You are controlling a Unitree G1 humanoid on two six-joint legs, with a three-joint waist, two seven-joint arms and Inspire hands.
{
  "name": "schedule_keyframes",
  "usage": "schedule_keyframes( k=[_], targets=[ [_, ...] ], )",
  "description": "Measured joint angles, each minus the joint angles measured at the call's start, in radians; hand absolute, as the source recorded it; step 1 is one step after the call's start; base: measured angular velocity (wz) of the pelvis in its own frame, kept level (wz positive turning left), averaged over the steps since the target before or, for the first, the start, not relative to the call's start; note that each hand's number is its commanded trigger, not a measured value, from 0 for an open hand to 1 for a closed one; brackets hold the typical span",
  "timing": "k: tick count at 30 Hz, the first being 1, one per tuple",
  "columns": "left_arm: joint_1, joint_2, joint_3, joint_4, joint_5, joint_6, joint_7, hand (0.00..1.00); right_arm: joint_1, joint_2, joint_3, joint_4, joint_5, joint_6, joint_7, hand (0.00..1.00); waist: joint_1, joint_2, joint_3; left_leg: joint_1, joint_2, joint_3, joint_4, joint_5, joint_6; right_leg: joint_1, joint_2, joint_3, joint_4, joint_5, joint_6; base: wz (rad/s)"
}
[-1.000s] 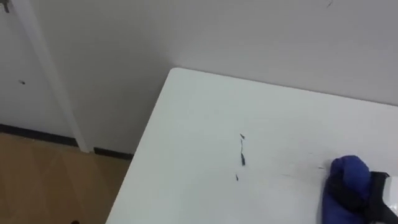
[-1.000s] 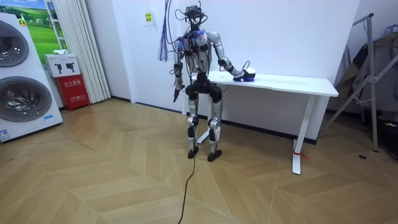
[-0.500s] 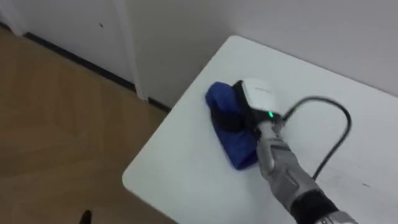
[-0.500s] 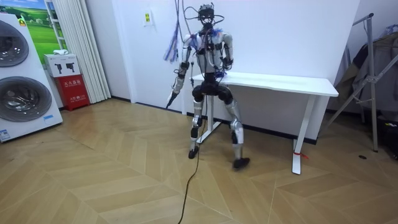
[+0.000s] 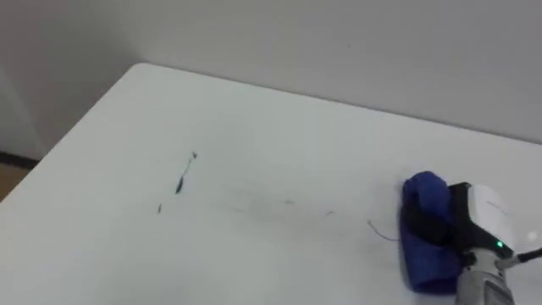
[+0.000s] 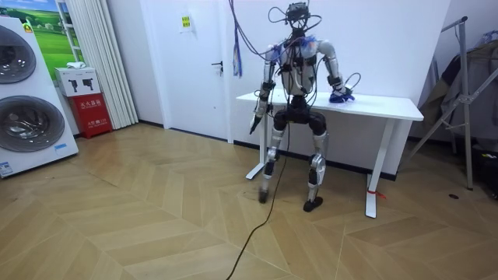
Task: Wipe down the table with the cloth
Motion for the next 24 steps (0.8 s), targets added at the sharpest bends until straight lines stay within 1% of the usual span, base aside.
schedule_keyframes(
  k=[1,2,3,4,5,6,7,8,9,10,11,12,13,14,15,16,17,18,19,20,21,22,23,24],
  targets=[
    [0.000,-0.001,-0.012,0.005,0.000,0.001,0.000,0.00,-0.025,0.009,0.028,-0.016,-0.019,0.005,0.018,1.00,0.015,0.011,0.0029,-0.014,-0.036,0.000,-0.008,-0.008,0.018,-0.007,0.008,0.005,-0.005,0.003,-0.005,-0.71],
    [0.003,-0.005,-0.018,0.006,0.000,0.003,-0.001,0.00,-0.084,0.031,0.071,-0.037,-0.056,0.012,0.042,1.00,0.040,0.018,0.0048,-0.041,-0.091,-0.015,-0.045,-0.009,0.056,-0.024,0.023,0.013,-0.015,0.011,-0.019,-0.72],
    [0.007,-0.007,-0.014,0.005,0.000,0.012,0.000,0.00,-0.137,0.075,0.113,-0.041,-0.082,0.010,0.060,1.00,0.064,0.016,0.0030,-0.037,-0.116,-0.055,-0.082,0.006,0.060,-0.037,0.045,0.028,-0.042,0.023,-0.038,-0.59],
    [0.006,-0.010,-0.014,0.003,0.001,0.018,0.000,0.00,-0.157,0.088,0.130,-0.043,-0.095,0.007,0.067,1.00,0.070,0.017,0.0020,-0.035,-0.120,-0.064,-0.096,0.019,0.059,-0.037,0.059,0.031,-0.059,0.030,-0.047,-0.20],
    [0.004,-0.022,-0.014,0.002,0.000,0.026,0.000,0.00,-0.180,0.100,0.146,-0.047,-0.115,-0.019,0.079,1.00,0.078,0.024,0.0003,-0.035,-0.123,-0.072,-0.129,0.039,0.060,-0.034,0.077,0.041,-0.100,0.044,-0.063,0.24],
    [0.011,-0.033,-0.014,-0.005,-0.006,0.029,0.001,0.00,-0.182,0.100,0.146,-0.046,-0.128,-0.036,0.080,1.00,0.085,0.024,-0.0048,-0.027,-0.134,-0.077,-0.166,0.058,0.063,-0.027,0.079,0.050,-0.126,0.054,-0.055,0.33],
    [0.018,-0.034,-0.014,-0.007,-0.020,0.031,0.001,0.00,-0.178,0.098,0.146,-0.040,-0.128,-0.039,0.077,1.00,0.085,0.029,-0.0038,-0.018,-0.138,-0.078,-0.186,0.064,0.066,-0.018,0.079,0.050,-0.139,0.057,-0.050,0.30],
    [0.034,-0.031,-0.010,-0.009,-0.039,0.045,0.004,0.00,-0.162,0.096,0.141,-0.007,-0.129,-0.043,0.060,1.00,0.081,0.034,-0.0067,0.000,-0.148,-0.086,-0.216,0.073,0.066,-0.003,0.075,0.048,-0.155,0.066,-0.030,0.34],
    [0.052,-0.028,0.017,-0.017,-0.043,0.053,0.006,0.00,-0.122,0.086,0.128,0.020,-0.132,-0.047,0.048,1.00,0.061,0.032,-0.0082,0.010,-0.157,-0.101,-0.233,0.074,0.067,0.013,0.070,0.048,-0.166,0.069,0.005,0.38],
    [0.060,-0.028,0.037,-0.025,-0.042,0.058,0.008,0.00,-0.088,0.086,0.104,0.014,-0.111,-0.068,0.028,1.00,0.046,0.027,-0.0099,0.013,-0.164,-0.110,-0.239,0.075,0.068,0.020,0.062,0.046,-0.170,0.070,0.040,0.47],
    [0.078,-0.032,0.082,-0.032,-0.042,0.064,0.010,0.00,-0.019,0.082,0.072,-0.002,-0.103,-0.103,-0.020,1.00,0.008,0.025,-0.0092,0.027,-0.174,-0.128,-0.253,0.077,0.068,0.036,0.056,0.043,-0.169,0.061,0.062,0.41],
    [0.077,-0.031,0.124,-0.034,-0.041,0.067,0.012,0.00,0.020,0.076,0.030,0.002,-0.081,-0.135,-0.067,1.00,-0.031,0.021,-0.0073,0.033,-0.181,-0.141,-0.275,0.092,0.068,0.048,0.053,0.038,-0.175,0.061,0.065,0.37],
    [0.080,-0.029,0.143,-0.038,-0.037,0.067,0.013,0.00,0.041,0.073,0.001,0.002,-0.078,-0.144,-0.089,1.00,-0.053,0.017,-0.0060,0.034,-0.185,-0.151,-0.287,0.100,0.069,0.054,0.051,0.030,-0.183,0.063,0.067,0.49],
    [0.077,-0.024,0.175,-0.056,-0.015,0.061,0.015,0.00,0.096,0.066,-0.066,0.006,-0.078,-0.164,-0.133,1.00,-0.098,0.009,-0.0082,0.038,-0.191,-0.167,-0.306,0.117,0.072,0.073,0.047,0.010,-0.201,0.070,0.070,0.48],
    [0.079,-0.018,0.195,-0.065,-0.002,0.041,0.024,0.00,0.154,0.054,-0.129,0.030,-0.065,-0.182,-0.179,1.00,-0.118,-0.001,-0.0150,0.058,-0.195,-0.171,-0.318,0.123,0.073,0.095,0.045,0.003,-0.210,0.072,0.072,0.38],
    [0.082,-0.015,0.204,-0.067,-0.001,0.032,0.025,0.00,0.181,0.048,-0.157,0.042,-0.054,-0.185,-0.194,1.00,-0.119,-0.004,-0.0201,0.069,-0.197,-0.170,-0.320,0.123,0.073,0.106,0.045,0.004,-0.212,0.071,0.073,0.05],
    [0.086,-0.006,0.216,-0.067,-0.001,0.021,0.025,0.00,0.222,0.034,-0.204,0.075,-0.044,-0.187,-0.217,1.00,-0.117,-0.007,-0.0261,0.085,-0.199,-0.170,-0.323,0.121,0.075,0.121,0.044,0.010,-0.223,0.068,0.079,-0.10],
    [0.085,0.001,0.212,-0.067,-0.008,0.017,0.024,0.00,0.242,0.007,-0.229,0.104,-0.017,-0.187,-0.229,1.00,-0.118,-0.007,-0.0387,0.096,-0.199,-0.167,-0.327,0.112,0.076,0.129,0.045,0.018,-0.222,0.061,0.090,-0.13],
    [0.082,0.002,0.211,-0.067,-0.012,0.016,0.023,0.00,0.247,-0.002,-0.241,0.119,-0.004,-0.187,-0.230,1.00,-0.118,-0.011,-0.0369,0.102,-0.200,-0.164,-0.327,0.109,0.076,0.133,0.045,0.022,-0.223,0.059,0.093,-0.15],
    [0.083,0.001,0.211,-0.067,-0.016,0.017,0.018,0.00,0.249,-0.013,-0.257,0.138,0.018,-0.181,-0.230,1.00,-0.118,-0.014,-0.0368,0.104,-0.200,-0.158,-0.320,0.104,0.076,0.135,0.046,0.033,-0.224,0.062,0.095,-0.18],
    [0.079,0.000,0.203,-0.066,-0.014,0.017,0.011,0.00,0.249,-0.020,-0.261,0.144,0.021,-0.166,-0.228,1.00,-0.114,-0.014,-0.0368,0.105,-0.202,-0.154,-0.316,0.103,0.077,0.135,0.047,0.048,-0.224,0.072,0.094,-0.18],
    [0.080,0.000,0.199,-0.066,-0.015,0.018,0.008,0.00,0.248,-0.021,-0.260,0.144,0.024,-0.157,-0.225,1.00,-0.110,-0.013,-0.0371,0.107,-0.202,-0.153,-0.314,0.102,0.078,0.135,0.047,0.049,-0.224,0.076,0.094,-0.13],
    [0.079,0.001,0.192,-0.067,-0.018,0.020,0.009,0.00,0.239,-0.020,-0.254,0.137,0.027,-0.131,-0.213,1.00,-0.105,-0.014,-0.0366,0.108,-0.204,-0.152,-0.313,0.104,0.080,0.135,0.046,0.054,-0.223,0.083,0.090,-0.11],
    [0.079,0.006,0.168,-0.066,-0.029,0.026,0.010,0.00,0.228,-0.019,-0.242,0.118,0.025,-0.096,-0.197,1.00,-0.093,-0.012,-0.0362,0.110,-0.204,-0.147,-0.312,0.104,0.081,0.133,0.046,0.061,-0.223,0.086,0.090,-0.10]
  ],
)
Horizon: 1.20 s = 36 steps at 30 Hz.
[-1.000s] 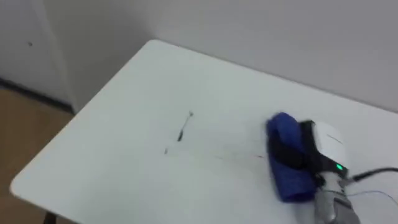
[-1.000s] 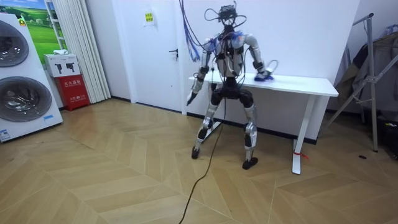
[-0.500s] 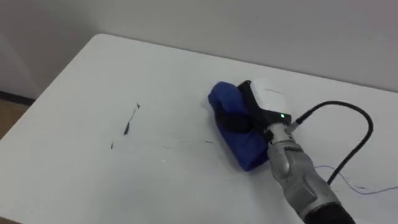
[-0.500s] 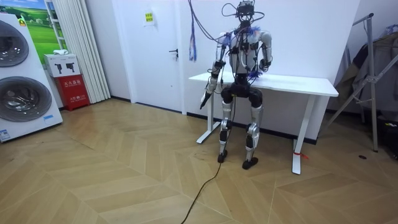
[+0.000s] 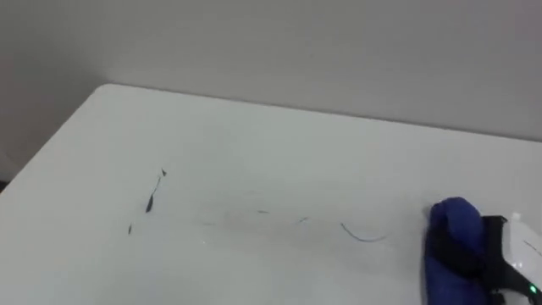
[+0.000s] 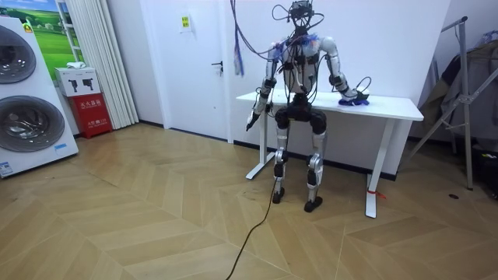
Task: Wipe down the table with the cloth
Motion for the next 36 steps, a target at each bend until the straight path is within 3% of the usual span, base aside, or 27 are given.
schedule_keyframes(
  k=[4,5,6,7,9,11,14,15,16,18,22,23,24,28,31,34,36],
  targets=[
    [-0.016,-0.005,-0.065,0.003,-0.007,0.016,0.008,0.00,-0.068,0.014,0.114,-0.087,-0.020,0.134,0.087,1.00,0.047,0.002,0.0045,-0.009,0.003,0.006,-0.004,0.003,0.001,-0.031,0.014,0.036,0.002,0.011,-0.008,-0.35],
    [-0.029,-0.012,-0.077,0.004,-0.006,0.019,0.011,0.00,-0.102,0.018,0.187,-0.142,-0.026,0.175,0.139,1.00,0.075,0.003,0.0089,-0.014,0.007,0.005,-0.006,0.003,0.000,-0.037,0.023,0.040,0.002,0.022,-0.015,-0.47],
    [-0.050,-0.015,-0.100,0.016,-0.006,0.020,0.017,0.00,-0.136,0.030,0.270,-0.201,-0.061,0.200,0.187,1.00,0.092,0.002,0.0189,-0.023,0.012,0.005,-0.007,0.005,-0.003,-0.045,0.029,0.040,-0.001,0.031,-0.026,-0.32],
    [-0.060,-0.016,-0.113,0.020,-0.006,0.023,0.018,0.00,-0.155,0.035,0.309,-0.225,-0.084,0.205,0.206,1.00,0.103,0.002,0.0205,-0.028,0.014,0.007,-0.007,0.007,-0.005,-0.051,0.031,0.040,-0.001,0.032,-0.029,0.00],
    [-0.087,-0.023,-0.141,0.018,-0.005,0.041,0.014,0.00,-0.260,0.084,0.432,-0.252,-0.165,0.197,0.272,1.00,0.130,0.003,0.0315,-0.036,0.019,-0.003,-0.019,0.015,-0.009,-0.069,0.039,0.038,-0.001,0.028,-0.037,0.17],
    [-0.084,-0.025,-0.148,0.009,-0.006,0.041,0.004,0.00,-0.307,0.101,0.477,-0.251,-0.185,0.172,0.298,1.00,0.156,0.008,0.0336,-0.040,0.018,-0.024,-0.021,0.016,-0.009,-0.066,0.039,0.022,-0.005,0.021,-0.036,0.39],
    [-0.044,-0.026,-0.138,0.001,-0.006,0.054,0.001,0.00,-0.286,0.099,0.475,-0.237,-0.201,0.156,0.304,1.00,0.162,0.013,0.0354,-0.044,0.016,-0.053,-0.022,0.017,-0.009,-0.046,0.036,-0.021,-0.015,0.020,-0.034,0.31],
    [-0.033,-0.032,-0.137,-0.001,-0.007,0.057,0.000,0.00,-0.270,0.095,0.455,-0.240,-0.201,0.128,0.276,1.00,0.153,0.017,0.0475,-0.047,0.014,-0.056,-0.022,0.017,-0.008,-0.047,0.034,-0.025,-0.019,0.021,-0.034,0.10],
    [-0.028,-0.035,-0.134,-0.001,-0.008,0.058,-0.001,0.00,-0.264,0.091,0.448,-0.234,-0.201,0.112,0.260,1.00,0.149,0.020,0.0509,-0.049,0.012,-0.056,-0.022,0.017,-0.008,-0.048,0.032,-0.024,-0.021,0.021,-0.034,0.05],
    [-0.008,-0.037,-0.099,-0.005,0.005,0.057,-0.001,0.00,-0.203,0.088,0.395,-0.203,-0.203,0.050,0.177,1.00,0.116,0.023,0.0453,-0.039,0.003,-0.060,-0.024,0.018,-0.004,-0.028,0.025,-0.028,-0.036,0.015,-0.022,0.17],
    [0.013,-0.015,-0.001,-0.017,0.045,0.055,0.002,0.00,-0.030,0.053,0.262,-0.196,-0.200,-0.008,0.058,1.00,0.071,0.017,0.0292,-0.014,-0.004,-0.069,-0.024,0.012,0.003,0.012,0.016,-0.042,-0.037,0.005,-0.012,0.16],
    [0.025,-0.007,0.012,-0.023,0.045,0.055,0.006,0.00,0.011,0.035,0.219,-0.179,-0.187,-0.019,0.025,1.00,0.051,0.015,0.0223,-0.008,-0.009,-0.075,-0.021,0.009,0.007,0.023,0.011,-0.046,-0.036,0.001,-0.007,0.08],
    [0.032,0.000,0.014,-0.027,0.044,0.055,0.014,0.00,0.033,0.027,0.180,-0.146,-0.164,-0.023,-0.001,1.00,0.041,0.012,0.0082,-0.004,-0.013,-0.074,-0.018,0.008,0.010,0.024,0.008,-0.040,-0.034,0.000,-0.005,0.00],
    [0.022,0.003,0.003,-0.040,0.031,0.049,0.018,0.00,0.015,0.016,0.137,-0.055,-0.105,-0.029,-0.029,1.00,0.011,0.012,0.0065,0.012,-0.021,-0.074,-0.011,0.004,0.017,0.044,0.002,-0.032,-0.033,0.007,0.002,-0.03],
    [0.004,0.000,-0.034,-0.047,0.018,0.040,0.024,0.00,-0.015,0.015,0.157,-0.036,-0.081,-0.014,-0.020,1.00,0.019,0.012,0.0063,0.018,-0.024,-0.074,-0.008,0.003,0.020,0.047,0.002,-0.022,-0.032,0.014,0.000,-0.06],
    [0.000,-0.006,-0.087,-0.047,0.001,0.040,0.025,0.00,-0.035,0.022,0.198,-0.075,-0.081,0.051,0.011,1.00,0.021,0.013,0.0069,0.019,-0.020,-0.067,-0.006,0.002,0.019,0.043,0.006,-0.014,-0.028,0.016,-0.002,-0.11],
    [-0.017,-0.010,-0.138,-0.046,-0.006,0.040,0.036,0.00,-0.056,0.042,0.260,-0.160,-0.092,0.154,0.083,1.00,0.055,0.015,0.0085,0.014,-0.012,-0.053,-0.007,0.002,0.015,0.031,0.010,-0.007,-0.016,0.018,-0.008,-0.22]
  ],
)
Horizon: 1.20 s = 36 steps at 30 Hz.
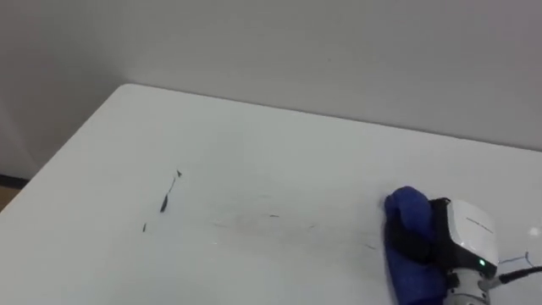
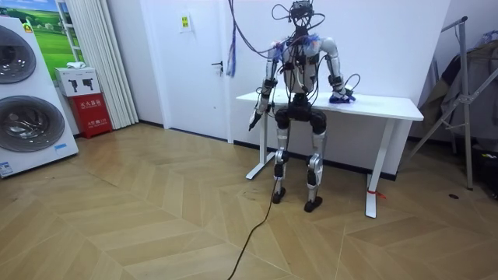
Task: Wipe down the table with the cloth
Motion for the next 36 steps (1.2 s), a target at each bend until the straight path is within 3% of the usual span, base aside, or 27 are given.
schedule_keyframes(
  k=[3,4,6,9,11,12,13,16,18,19,22,24,28,29,31,32,34,35,36],
  targets=[
    [-0.028,-0.011,-0.034,0.025,-0.001,0.001,0.010,0.00,-0.084,0.025,0.127,-0.069,-0.050,0.070,0.116,1.00,0.058,0.000,0.0025,-0.004,0.014,0.018,-0.013,0.007,-0.011,-0.021,0.015,0.017,0.001,0.005,-0.010,-0.20],
    [-0.032,-0.011,-0.043,0.031,-0.001,0.001,0.010,0.00,-0.108,0.035,0.157,-0.077,-0.058,0.076,0.140,1.00,0.069,0.001,0.0038,-0.005,0.016,0.018,-0.015,0.008,-0.013,-0.023,0.018,0.017,0.002,0.004,-0.012,-0.08],
    [-0.037,-0.014,-0.065,0.033,-0.001,0.003,0.010,0.00,-0.203,0.071,0.258,-0.080,-0.086,0.086,0.212,1.00,0.116,0.004,0.0182,-0.008,0.024,0.021,-0.018,0.006,-0.020,-0.036,0.023,0.011,0.005,-0.001,-0.021,0.02],
    [-0.021,-0.015,-0.063,0.030,-0.001,0.017,0.010,0.00,-0.254,0.091,0.313,-0.085,-0.078,0.054,0.252,1.00,0.151,0.006,0.0275,-0.031,0.022,-0.006,-0.015,0.004,-0.022,-0.045,0.022,-0.023,-0.001,-0.004,-0.021,0.28],
    [-0.003,-0.016,-0.057,0.030,-0.002,0.031,0.010,0.00,-0.257,0.088,0.302,-0.083,-0.079,0.033,0.244,1.00,0.149,0.010,0.0309,-0.040,0.022,-0.015,-0.010,0.005,-0.021,-0.042,0.020,-0.046,0.000,-0.004,-0.021,0.18],
    [-0.002,-0.017,-0.059,0.029,-0.002,0.036,0.007,0.00,-0.253,0.084,0.295,-0.072,-0.075,0.012,0.230,1.00,0.143,0.011,0.0439,-0.044,0.021,-0.016,-0.007,0.005,-0.020,-0.042,0.018,-0.058,-0.002,-0.004,-0.021,0.04],
    [0.000,-0.017,-0.056,0.029,-0.001,0.037,0.004,0.00,-0.247,0.085,0.291,-0.068,-0.074,0.000,0.221,1.00,0.136,0.015,0.0471,-0.048,0.021,-0.016,-0.005,0.005,-0.020,-0.042,0.018,-0.065,-0.003,-0.004,-0.021,0.06],
    [0.008,-0.020,-0.020,0.014,0.001,0.036,0.001,0.00,-0.192,0.086,0.236,-0.033,-0.075,-0.080,0.152,1.00,0.095,0.017,0.0427,-0.044,0.017,-0.015,-0.004,0.002,-0.017,-0.030,0.011,-0.065,-0.003,-0.007,-0.016,0.08],
    [0.007,-0.017,0.038,0.024,0.007,0.032,0.003,0.00,-0.084,0.071,0.161,-0.030,-0.055,-0.137,0.048,1.00,0.056,0.014,0.0327,-0.024,0.009,-0.010,-0.007,0.000,-0.011,-0.023,0.002,-0.064,-0.004,-0.011,-0.010,0.00],
    [0.006,-0.014,0.058,0.032,0.013,0.032,0.005,0.00,-0.049,0.065,0.135,-0.029,-0.035,-0.155,0.017,1.00,0.042,0.013,0.0325,-0.021,0.007,-0.009,-0.009,0.001,-0.009,-0.017,0.000,-0.063,-0.006,-0.011,-0.008,-0.05],
    [0.025,0.020,0.135,0.041,0.031,0.026,0.030,0.00,0.118,0.023,-0.004,-0.005,0.092,-0.213,-0.136,1.00,-0.019,0.001,0.0201,-0.005,-0.002,-0.005,-0.003,-0.004,0.002,0.005,-0.006,-0.057,-0.014,-0.009,0.002,-0.02],
    [0.053,0.021,0.190,0.028,0.062,0.014,0.043,0.00,0.208,-0.014,-0.148,0.068,0.154,-0.262,-0.228,1.00,-0.060,0.003,0.0000,0.005,-0.011,0.003,0.014,-0.019,0.016,0.012,-0.019,-0.045,0.003,-0.017,0.015,-0.09],
    [0.067,0.024,0.174,0.005,0.061,0.009,0.040,0.00,0.208,-0.058,-0.242,0.196,0.237,-0.278,-0.259,1.00,-0.096,0.002,-0.0042,0.025,-0.015,0.010,0.047,-0.040,0.033,0.031,-0.039,-0.037,0.038,-0.018,0.023,-0.12],
    [0.060,0.023,0.151,0.004,0.062,0.005,0.037,0.00,0.202,-0.065,-0.248,0.216,0.259,-0.276,-0.259,1.00,-0.093,0.003,-0.0049,0.023,-0.017,0.011,0.062,-0.049,0.037,0.027,-0.046,-0.046,0.052,-0.018,0.023,-0.09],
    [0.059,0.023,0.119,0.005,0.059,0.001,0.032,0.00,0.163,-0.062,-0.236,0.226,0.258,-0.236,-0.247,1.00,-0.089,0.006,-0.0042,0.021,-0.014,0.022,0.082,-0.059,0.041,0.023,-0.056,-0.078,0.082,-0.017,0.022,-0.21],
    [0.056,0.022,0.096,0.005,0.058,0.001,0.032,0.00,0.136,-0.055,-0.227,0.213,0.255,-0.194,-0.237,1.00,-0.078,0.008,-0.0049,0.014,-0.005,0.043,0.098,-0.067,0.044,0.015,-0.062,-0.112,0.098,-0.015,0.019,-0.51],
    [0.046,0.018,0.066,0.007,0.057,-0.001,0.032,0.00,0.103,-0.027,-0.201,0.173,0.241,-0.106,-0.218,1.00,-0.016,0.017,-0.0040,0.004,0.016,0.088,0.119,-0.081,0.039,-0.019,-0.069,-0.145,0.128,-0.005,0.004,-0.78],
    [0.029,0.021,0.045,0.028,0.056,-0.006,0.037,0.00,0.069,-0.003,-0.163,0.143,0.222,-0.042,-0.186,1.00,0.021,0.018,-0.0037,-0.006,0.044,0.129,0.130,-0.086,0.036,-0.050,-0.079,-0.152,0.202,-0.016,-0.006,-0.85],
    [0.006,0.023,0.025,0.073,0.058,-0.014,0.041,0.00,0.026,0.024,-0.105,0.097,0.181,0.015,-0.132,1.00,0.069,0.019,-0.0031,-0.015,0.064,0.153,0.131,-0.082,0.025,-0.076,-0.111,-0.154,0.304,-0.031,-0.001,-0.90]
  ],
)
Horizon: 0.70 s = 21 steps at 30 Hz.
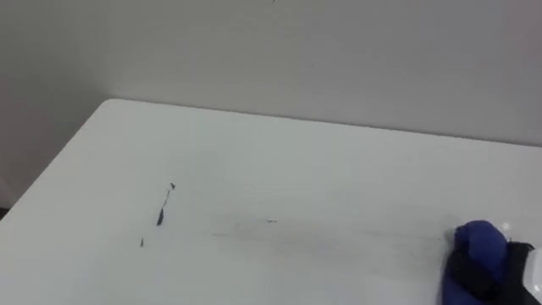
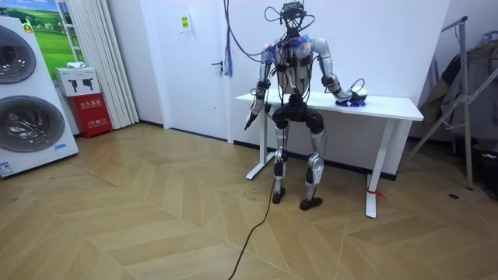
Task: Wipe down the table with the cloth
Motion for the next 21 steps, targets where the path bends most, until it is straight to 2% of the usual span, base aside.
schedule_keyframes(
  k=[1,2,3,4,5,6,7,8,9,10,11,12,13,14,15,16,17,18,19,20,21],
  targets=[
    [-0.022,0.000,-0.006,0.015,0.000,-0.002,0.000,0.00,-0.034,0.012,0.044,-0.017,-0.023,0.018,0.028,1.00,0.035,0.000,0.0002,-0.008,0.007,0.011,0.000,0.001,-0.009,-0.012,-0.019,0.002,0.036,-0.008,0.004,-0.93],
    [-0.039,0.002,-0.017,0.034,-0.001,-0.012,0.000,0.00,-0.134,0.028,0.159,-0.025,-0.065,0.031,0.092,1.00,0.084,-0.005,0.0049,-0.030,0.029,0.035,0.004,0.007,-0.025,-0.026,-0.053,0.012,0.055,-0.032,0.013,-0.71],
    [-0.064,0.003,-0.035,0.063,-0.001,-0.023,-0.001,0.00,-0.244,0.055,0.253,-0.024,-0.098,0.024,0.144,1.00,0.116,-0.005,0.0084,-0.064,0.050,0.031,0.017,0.012,-0.040,-0.023,-0.082,0.023,0.038,-0.043,0.020,-0.42],
    [-0.077,0.003,-0.046,0.069,-0.002,-0.027,-0.002,0.00,-0.300,0.067,0.285,-0.017,-0.109,0.010,0.158,1.00,0.126,-0.003,0.0155,-0.083,0.058,0.022,0.022,0.016,-0.049,-0.018,-0.094,0.032,0.023,-0.044,0.022,0.16],
    [-0.097,0.004,-0.071,0.066,-0.004,-0.037,-0.010,0.00,-0.387,0.073,0.335,0.008,-0.130,-0.036,0.172,1.00,0.150,0.001,0.0207,-0.121,0.070,-0.004,0.027,0.026,-0.065,-0.016,-0.124,0.047,-0.013,-0.044,0.022,0.61],
    [-0.096,0.009,-0.086,0.061,-0.020,-0.045,-0.018,0.00,-0.441,0.072,0.345,0.028,-0.142,-0.062,0.176,1.00,0.159,0.002,0.0223,-0.152,0.075,-0.047,0.024,0.040,-0.082,-0.015,-0.153,0.047,-0.050,-0.038,0.030,0.83],
    [-0.093,0.015,-0.090,0.059,-0.022,-0.044,-0.021,0.00,-0.455,0.071,0.341,0.040,-0.143,-0.065,0.172,1.00,0.155,0.000,0.0218,-0.166,0.079,-0.067,0.024,0.047,-0.091,-0.013,-0.167,0.047,-0.076,-0.033,0.032,1.13],
    [-0.087,0.023,-0.085,0.056,-0.021,-0.037,-0.032,0.00,-0.448,0.067,0.320,0.066,-0.151,-0.064,0.167,1.00,0.144,-0.001,0.0227,-0.174,0.090,-0.109,0.024,0.056,-0.110,0.001,-0.183,0.047,-0.126,-0.011,0.032,1.23],
    [-0.082,0.039,-0.077,0.048,-0.021,-0.022,-0.041,0.00,-0.408,0.059,0.292,0.088,-0.158,-0.064,0.166,1.00,0.124,-0.018,0.0186,-0.171,0.105,-0.135,0.022,0.063,-0.138,0.008,-0.194,0.034,-0.154,0.024,0.033,1.17],
    [-0.078,0.048,-0.068,0.038,-0.022,-0.016,-0.044,0.00,-0.381,0.056,0.276,0.107,-0.160,-0.068,0.164,1.00,0.114,-0.023,0.0244,-0.166,0.118,-0.129,0.017,0.069,-0.154,0.008,-0.194,0.029,-0.168,0.037,0.038,0.94],
    [-0.072,0.062,-0.039,0.031,-0.023,-0.014,-0.048,0.00,-0.316,0.056,0.225,0.090,-0.138,-0.110,0.132,1.00,0.094,-0.036,0.0292,-0.150,0.151,-0.122,0.018,0.074,-0.193,-0.007,-0.184,0.027,-0.182,0.055,0.039,0.58],
    [-0.048,0.073,0.000,0.009,-0.036,-0.014,-0.052,0.00,-0.277,0.054,0.203,0.079,-0.139,-0.141,0.111,1.00,0.056,-0.051,0.0306,-0.137,0.192,-0.102,0.027,0.079,-0.238,-0.035,-0.154,0.010,-0.177,0.092,0.065,0.51],
    [-0.038,0.071,0.019,0.007,-0.041,-0.014,-0.053,0.00,-0.248,0.046,0.186,0.080,-0.138,-0.163,0.099,1.00,0.032,-0.043,0.0235,-0.131,0.218,-0.100,0.035,0.081,-0.260,-0.032,-0.139,0.003,-0.141,0.059,0.120,0.30],
    [-0.011,0.054,0.049,-0.007,-0.042,-0.014,-0.054,0.00,-0.191,0.032,0.134,0.075,-0.138,-0.195,0.077,1.00,-0.007,-0.033,0.0145,-0.112,0.282,-0.075,0.029,0.093,-0.260,-0.031,-0.091,-0.007,-0.091,-0.010,0.093,0.31],
    [0.010,0.039,0.051,-0.007,-0.041,-0.015,-0.057,0.00,-0.120,0.001,0.068,0.043,-0.138,-0.209,0.059,1.00,-0.053,-0.015,0.0090,-0.110,0.307,-0.049,0.028,0.105,-0.243,-0.023,-0.061,-0.034,-0.073,-0.050,0.066,0.24],
    [0.014,0.026,0.050,-0.007,-0.041,-0.015,-0.058,0.00,-0.088,-0.023,0.035,0.035,-0.137,-0.211,0.041,1.00,-0.071,-0.009,0.0120,-0.110,0.307,-0.033,0.024,0.108,-0.241,-0.019,-0.050,-0.041,-0.074,-0.056,0.059,0.26],
    [0.016,0.002,0.049,-0.008,-0.039,-0.015,-0.059,0.00,-0.042,-0.062,-0.022,0.026,-0.127,-0.214,0.014,1.00,-0.098,0.002,0.0130,-0.109,0.299,-0.009,0.018,0.125,-0.233,-0.020,-0.034,-0.042,-0.078,-0.057,0.059,0.15],
    [0.017,-0.014,0.047,-0.010,-0.039,-0.017,-0.062,0.00,-0.023,-0.090,-0.064,0.022,-0.113,-0.207,0.010,1.00,-0.118,0.000,0.0127,-0.104,0.278,0.012,0.016,0.130,-0.240,-0.026,-0.026,-0.039,-0.079,-0.059,0.054,0.05],
    [0.017,-0.019,0.045,-0.010,-0.039,-0.018,-0.066,0.00,-0.013,-0.104,-0.076,0.018,-0.103,-0.204,0.010,1.00,-0.120,0.000,0.0138,-0.104,0.262,0.022,0.018,0.129,-0.240,-0.030,-0.027,-0.037,-0.082,-0.062,0.056,-0.12],
    [0.008,-0.019,0.036,-0.010,-0.041,-0.029,-0.068,0.00,-0.005,-0.116,-0.084,0.027,-0.081,-0.196,0.013,1.00,-0.120,-0.001,0.0160,-0.100,0.225,0.038,0.027,0.118,-0.221,-0.031,-0.024,-0.030,-0.101,-0.058,0.052,-0.29],
    [0.003,-0.019,0.036,-0.009,-0.043,-0.032,-0.068,0.00,-0.016,-0.109,-0.083,0.031,-0.070,-0.182,0.032,1.00,-0.112,-0.008,0.0149,-0.095,0.181,0.033,0.039,0.095,-0.192,-0.033,-0.019,-0.014,-0.116,-0.050,0.040,-0.38]
  ],
)
